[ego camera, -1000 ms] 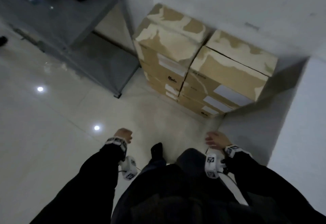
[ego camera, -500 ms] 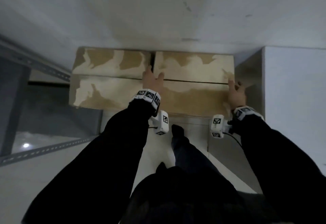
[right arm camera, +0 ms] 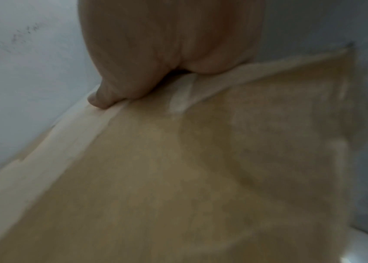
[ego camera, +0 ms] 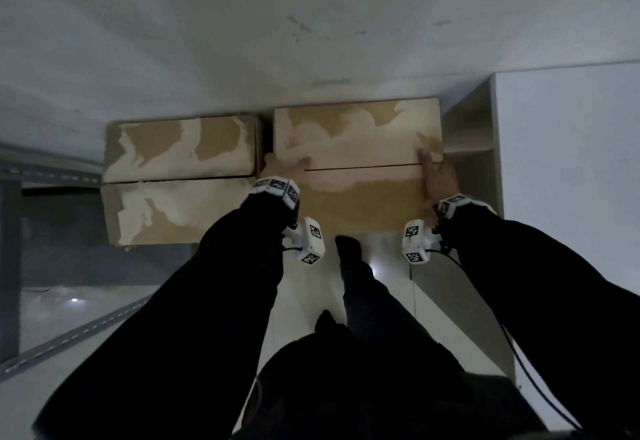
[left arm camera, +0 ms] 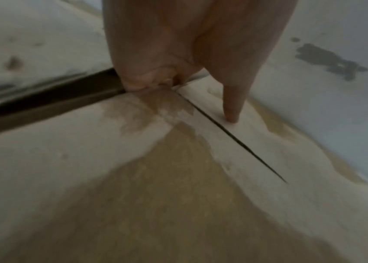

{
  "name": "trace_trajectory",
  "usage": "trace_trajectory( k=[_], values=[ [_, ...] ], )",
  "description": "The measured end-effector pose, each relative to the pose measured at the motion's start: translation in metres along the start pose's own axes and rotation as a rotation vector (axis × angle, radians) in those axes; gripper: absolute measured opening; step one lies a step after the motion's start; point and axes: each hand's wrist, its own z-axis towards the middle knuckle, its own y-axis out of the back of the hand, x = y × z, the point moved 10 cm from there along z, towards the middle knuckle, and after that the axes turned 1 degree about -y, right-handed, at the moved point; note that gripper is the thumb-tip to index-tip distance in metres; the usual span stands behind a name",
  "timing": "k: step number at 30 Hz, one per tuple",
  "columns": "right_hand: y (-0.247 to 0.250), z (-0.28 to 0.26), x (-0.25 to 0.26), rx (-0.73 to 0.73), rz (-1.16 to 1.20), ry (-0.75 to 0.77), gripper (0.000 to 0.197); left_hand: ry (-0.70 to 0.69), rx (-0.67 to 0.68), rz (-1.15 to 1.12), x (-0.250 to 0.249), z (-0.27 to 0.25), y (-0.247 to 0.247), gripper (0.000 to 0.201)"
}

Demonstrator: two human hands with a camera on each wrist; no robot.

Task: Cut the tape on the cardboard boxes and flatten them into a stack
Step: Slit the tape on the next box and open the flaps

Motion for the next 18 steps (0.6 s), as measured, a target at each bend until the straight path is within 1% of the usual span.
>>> trace_trajectory(
  k=[2, 4, 7, 11, 12, 15, 18],
  values=[
    [-0.001, -0.002, 0.004, -0.012, 0.003, 0.014, 0.049, 0.019, 0.014, -0.035, 0.008, 0.006, 0.001, 0.105],
    [-0.002, -0.006, 0.01, -0.009, -0.01, 0.037, 0.046, 0.036, 0.02, -0.035, 0.014, 0.008, 0.002, 0.107],
    [0.003, -0.012, 0.015, 0.017, -0.066, 0.055, 0.048, 0.001, -0.001, -0.062, 0.013, 0.005, 0.007, 0.098],
    [0.025, -0.029, 0.019, 0.049, -0.166, 0.078, 0.061, -0.127, -0.06, -0.171, 0.007, -0.025, 0.018, 0.081],
    [0.031, -0.039, 0.021, 0.059, -0.168, 0.092, 0.063, -0.154, -0.069, -0.214, 0.011, -0.034, 0.021, 0.078],
    [0.047, -0.08, 0.031, 0.086, -0.108, 0.168, 0.064, -0.239, -0.097, -0.288, 0.03, -0.07, 0.034, 0.082],
    [0.061, -0.132, 0.038, 0.105, -0.07, 0.284, 0.065, -0.327, -0.179, -0.303, 0.052, -0.112, 0.053, 0.074]
  ],
)
